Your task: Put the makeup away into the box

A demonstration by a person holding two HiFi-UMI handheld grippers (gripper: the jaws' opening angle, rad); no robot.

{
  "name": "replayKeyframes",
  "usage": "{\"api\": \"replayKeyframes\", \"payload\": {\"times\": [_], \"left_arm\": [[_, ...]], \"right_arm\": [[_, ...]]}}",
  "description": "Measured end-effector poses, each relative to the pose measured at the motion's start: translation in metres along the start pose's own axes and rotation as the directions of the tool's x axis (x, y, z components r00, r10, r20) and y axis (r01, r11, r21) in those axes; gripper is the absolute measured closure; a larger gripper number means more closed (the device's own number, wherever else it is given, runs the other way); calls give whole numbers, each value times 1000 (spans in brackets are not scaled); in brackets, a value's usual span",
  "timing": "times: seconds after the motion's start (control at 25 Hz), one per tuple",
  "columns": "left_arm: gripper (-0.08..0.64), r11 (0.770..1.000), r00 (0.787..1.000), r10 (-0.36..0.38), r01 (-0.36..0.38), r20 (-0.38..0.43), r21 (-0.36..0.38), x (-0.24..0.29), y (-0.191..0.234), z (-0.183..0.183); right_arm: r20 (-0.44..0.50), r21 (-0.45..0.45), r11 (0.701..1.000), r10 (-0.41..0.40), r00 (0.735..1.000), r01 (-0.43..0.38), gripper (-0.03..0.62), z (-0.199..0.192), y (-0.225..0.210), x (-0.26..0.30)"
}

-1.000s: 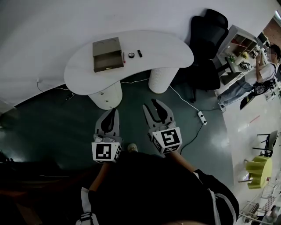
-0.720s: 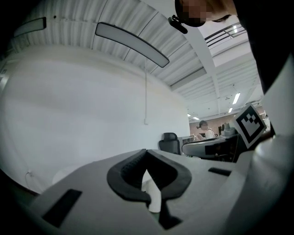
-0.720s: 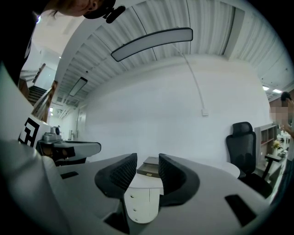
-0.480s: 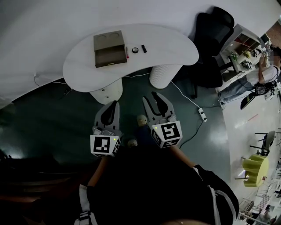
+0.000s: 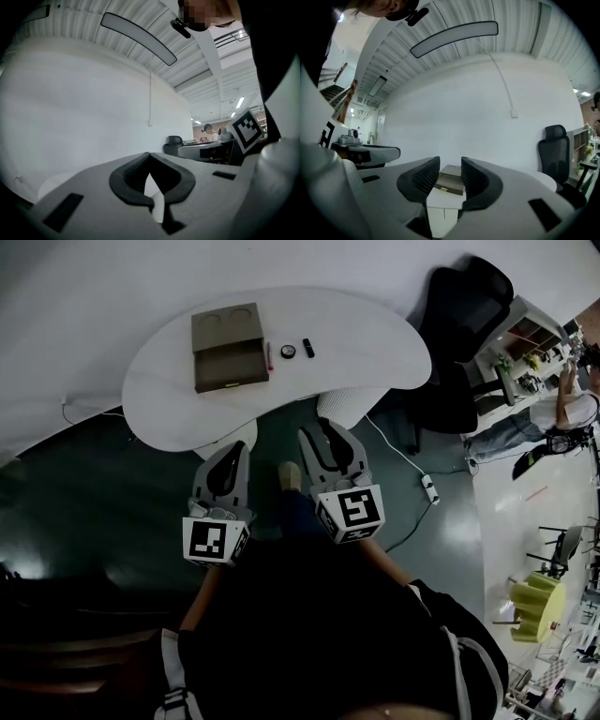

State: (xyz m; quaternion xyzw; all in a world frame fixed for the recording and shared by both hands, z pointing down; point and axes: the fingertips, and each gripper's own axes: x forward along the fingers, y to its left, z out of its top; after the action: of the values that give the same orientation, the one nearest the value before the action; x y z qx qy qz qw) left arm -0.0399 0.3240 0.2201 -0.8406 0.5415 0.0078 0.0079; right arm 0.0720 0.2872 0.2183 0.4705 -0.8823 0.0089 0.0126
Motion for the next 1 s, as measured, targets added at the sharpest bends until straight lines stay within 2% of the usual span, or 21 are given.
{"api": "replayKeyframes", "payload": {"times": [0.28, 0.6, 1.0], "left_arm": [[554, 999, 999, 35, -35, -22, -14, 76, 46, -7], [554, 996, 995, 84, -85, -49, -25, 173, 96, -18], [554, 987, 982, 159, -160, -102, -3, 246, 140, -38]], "right_arm": [[-35, -6, 999, 38, 999, -38, 445, -3, -44, 88], [-96, -31, 992, 118, 988, -122, 445, -17, -90, 182], [-134, -28, 977, 205, 969, -211, 445, -48, -124, 267]]}}
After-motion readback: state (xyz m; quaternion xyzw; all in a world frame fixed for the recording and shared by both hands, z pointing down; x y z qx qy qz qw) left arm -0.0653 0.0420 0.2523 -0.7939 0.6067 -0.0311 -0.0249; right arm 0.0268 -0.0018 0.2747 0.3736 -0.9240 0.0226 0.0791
